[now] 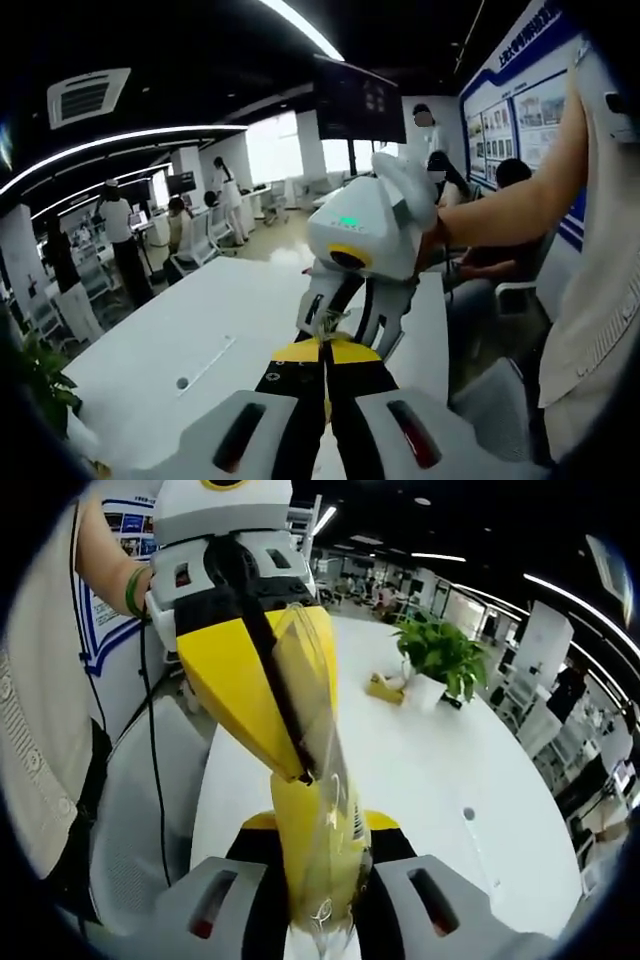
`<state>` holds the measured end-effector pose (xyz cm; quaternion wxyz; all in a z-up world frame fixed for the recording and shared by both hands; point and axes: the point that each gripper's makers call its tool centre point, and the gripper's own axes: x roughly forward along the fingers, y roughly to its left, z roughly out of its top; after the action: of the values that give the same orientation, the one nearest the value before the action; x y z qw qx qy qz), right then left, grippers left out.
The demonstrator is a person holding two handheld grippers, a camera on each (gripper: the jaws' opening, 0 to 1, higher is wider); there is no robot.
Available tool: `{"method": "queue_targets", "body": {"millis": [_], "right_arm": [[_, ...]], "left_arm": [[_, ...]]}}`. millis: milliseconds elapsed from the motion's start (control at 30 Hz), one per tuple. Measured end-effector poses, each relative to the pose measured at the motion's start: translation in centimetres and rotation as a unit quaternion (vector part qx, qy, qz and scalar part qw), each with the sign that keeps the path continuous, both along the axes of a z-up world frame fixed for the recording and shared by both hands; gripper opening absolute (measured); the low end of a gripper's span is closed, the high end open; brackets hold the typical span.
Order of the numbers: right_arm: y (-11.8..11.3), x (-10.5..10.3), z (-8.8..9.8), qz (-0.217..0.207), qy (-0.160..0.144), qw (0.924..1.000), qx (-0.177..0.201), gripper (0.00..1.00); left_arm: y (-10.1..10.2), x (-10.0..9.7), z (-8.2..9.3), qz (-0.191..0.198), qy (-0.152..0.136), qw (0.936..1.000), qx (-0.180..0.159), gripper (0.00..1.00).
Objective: Compare the silicone blocks by pressing each to a similar depth, holding the contact briefly, and releasing to observe deformation and rebound differences across the visible hardness samples.
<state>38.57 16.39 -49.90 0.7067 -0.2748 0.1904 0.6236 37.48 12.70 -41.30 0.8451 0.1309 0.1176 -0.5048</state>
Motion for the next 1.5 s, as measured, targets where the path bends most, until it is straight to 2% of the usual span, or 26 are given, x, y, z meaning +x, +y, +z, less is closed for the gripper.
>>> {"method": "queue_targets", "body": {"millis": [133,200,333,767,900,1267,1500], "right_arm": [[0.05,0.16,0.22,0.0,-0.009,0.9999,0.008,0.17],[0.03,0.04,0.23,0.0,0.006,0.9999,0.014,0.18],[0.23,-0.08,0.48,-0.002,0.011,0.9995,0.031,0.19],[0.26,0.02,0.77,0.005,-0.001,0.9995,0.032,0.22],[0.3,-0.04,0.65,0.012,-0.009,0.9995,0.028,0.23],[0.32,0.24,0.76,0.009,-0.011,0.9994,0.033,0.25],[0.36,0.33,0.55,0.006,-0.004,0.9994,0.033,0.27]], "left_arm": [[-0.03,0.01,0.12,0.002,0.001,1.0,0.0,0.0],[-0.06,0.06,0.21,0.002,-0.001,1.0,0.001,0.0],[-0.12,0.15,0.4,0.004,0.001,1.0,-0.001,0.0],[-0.22,0.15,0.61,0.005,-0.006,0.9999,0.007,0.0],[-0.17,0.12,0.51,0.008,0.008,0.9999,0.005,0.0],[-0.24,0.25,0.61,0.008,-0.004,0.9999,0.005,0.0],[-0.33,0.29,0.47,0.013,0.001,0.9999,0.004,0.0]]}}
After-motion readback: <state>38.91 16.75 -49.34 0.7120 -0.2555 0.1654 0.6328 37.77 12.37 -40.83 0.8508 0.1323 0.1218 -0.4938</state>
